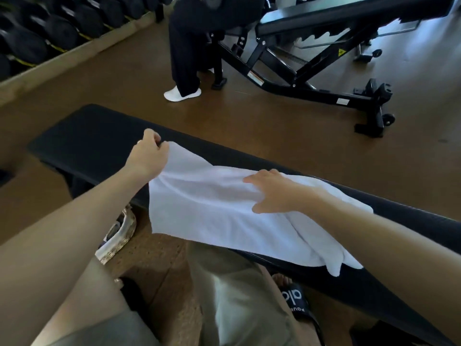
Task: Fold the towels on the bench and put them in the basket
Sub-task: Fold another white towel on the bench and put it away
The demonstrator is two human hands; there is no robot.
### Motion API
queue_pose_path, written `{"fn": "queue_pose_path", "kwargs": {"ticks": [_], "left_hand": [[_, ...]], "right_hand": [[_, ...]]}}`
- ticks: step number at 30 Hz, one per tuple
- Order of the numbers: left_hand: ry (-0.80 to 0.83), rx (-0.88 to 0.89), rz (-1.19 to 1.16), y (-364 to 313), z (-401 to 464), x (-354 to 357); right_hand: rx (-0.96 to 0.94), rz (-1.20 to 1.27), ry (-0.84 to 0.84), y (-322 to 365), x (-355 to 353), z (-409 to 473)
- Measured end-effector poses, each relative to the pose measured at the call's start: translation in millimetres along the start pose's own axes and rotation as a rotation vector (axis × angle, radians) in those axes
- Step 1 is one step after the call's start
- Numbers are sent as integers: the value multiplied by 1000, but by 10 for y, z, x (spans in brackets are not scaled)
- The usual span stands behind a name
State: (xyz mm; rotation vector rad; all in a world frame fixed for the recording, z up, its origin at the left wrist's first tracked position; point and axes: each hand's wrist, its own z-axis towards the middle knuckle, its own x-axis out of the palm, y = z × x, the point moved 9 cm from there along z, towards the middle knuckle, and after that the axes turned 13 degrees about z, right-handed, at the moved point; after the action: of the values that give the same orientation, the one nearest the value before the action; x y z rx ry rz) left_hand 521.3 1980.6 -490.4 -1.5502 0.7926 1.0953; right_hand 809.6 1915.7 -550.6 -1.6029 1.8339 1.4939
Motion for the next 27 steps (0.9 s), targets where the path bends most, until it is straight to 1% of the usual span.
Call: {"fn": "queue_pose_path", "kwargs": {"ticks": [2,4,6,8,10,13,15,16,19,21,24,27], "left_hand": [[116,-34,39,159,-21,218],[235,16,60,179,-122,447],[300,69,125,154,-225,603],[284,92,203,155,-277,671],[217,85,208,191,-282,626],[167,-13,261,412,-243,509],[194,-42,296,554,-193,497],[213,-28,250,589,-162,512],[187,29,-43,594,-70,455],[139,73,-189,540,-18,312],[173,156,-340,438,57,171],[155,205,-402,418,162,29]], "right_hand": [[-50,41,-30,116,23,62],[-81,66,-118,214,-93,149],[-99,81,-206,278,-237,275],[-112,138,-247,343,-315,416],[-127,203,-258,439,-325,574],[-123,289,-210,631,-232,867],[-103,340,-171,754,-156,1068],[-91,362,-155,805,-122,1158],[-78,393,-128,931,-56,1413],[-61,515,-106,986,-52,1575],[-16,738,-77,1058,-106,1775],[44,793,-29,1074,-130,1922]]}}
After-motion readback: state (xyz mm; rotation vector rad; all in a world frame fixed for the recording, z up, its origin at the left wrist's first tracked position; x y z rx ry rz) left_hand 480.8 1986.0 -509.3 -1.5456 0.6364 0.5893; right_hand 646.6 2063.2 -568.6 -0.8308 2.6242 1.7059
